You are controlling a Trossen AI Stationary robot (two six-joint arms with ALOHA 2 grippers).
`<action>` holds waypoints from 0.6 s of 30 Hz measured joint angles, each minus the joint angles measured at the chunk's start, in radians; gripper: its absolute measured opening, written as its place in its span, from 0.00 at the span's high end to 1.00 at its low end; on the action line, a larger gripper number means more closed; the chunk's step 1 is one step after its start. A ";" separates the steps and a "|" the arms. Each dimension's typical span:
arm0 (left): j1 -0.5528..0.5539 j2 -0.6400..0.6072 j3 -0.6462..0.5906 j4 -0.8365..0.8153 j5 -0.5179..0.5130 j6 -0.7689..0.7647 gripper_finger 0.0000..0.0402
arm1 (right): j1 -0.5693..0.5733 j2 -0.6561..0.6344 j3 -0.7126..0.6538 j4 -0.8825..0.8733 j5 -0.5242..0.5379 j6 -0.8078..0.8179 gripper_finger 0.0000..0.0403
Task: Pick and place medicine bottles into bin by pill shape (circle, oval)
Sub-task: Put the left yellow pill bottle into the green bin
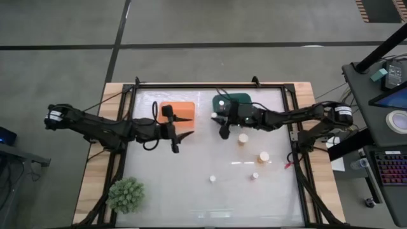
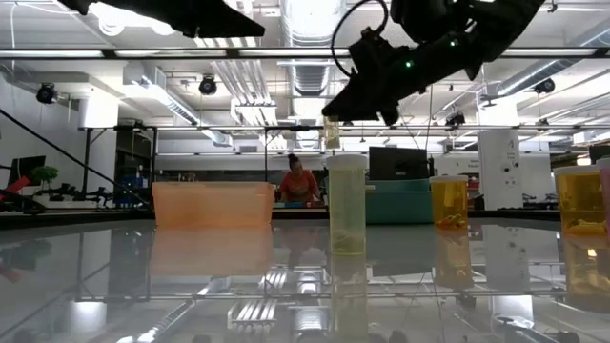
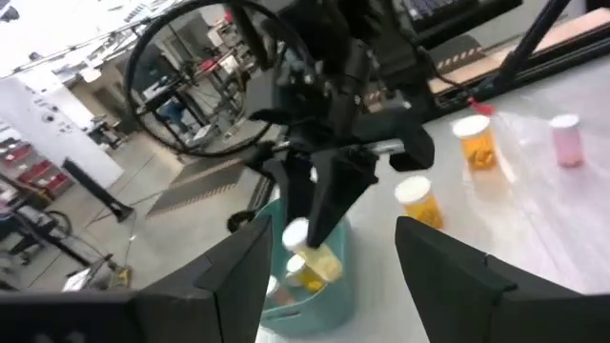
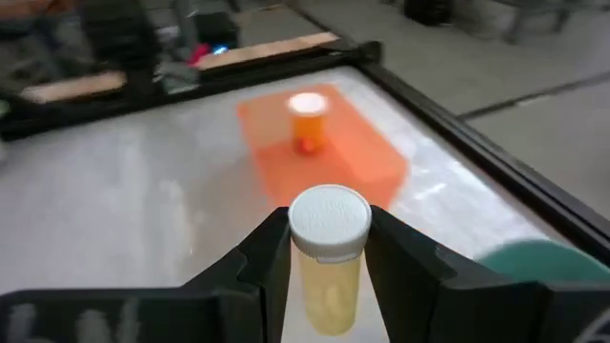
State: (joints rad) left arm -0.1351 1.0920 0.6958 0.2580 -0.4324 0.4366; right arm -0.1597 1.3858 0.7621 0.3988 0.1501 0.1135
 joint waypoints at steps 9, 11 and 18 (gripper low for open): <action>0.030 0.002 -0.069 0.133 -0.004 0.016 0.48 | -0.018 -0.172 -0.106 -0.092 0.330 0.116 0.72; 0.031 0.003 -0.091 0.155 -0.004 0.016 0.48 | -0.018 -0.212 -0.127 -0.131 0.417 0.166 0.71; 0.033 0.003 -0.159 0.254 -0.004 0.036 0.48 | -0.043 -0.266 -0.207 -0.182 0.533 0.344 0.72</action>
State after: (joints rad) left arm -0.1024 1.0950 0.5366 0.5119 -0.4364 0.4726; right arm -0.2029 1.1195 0.5546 0.2166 0.6831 0.4577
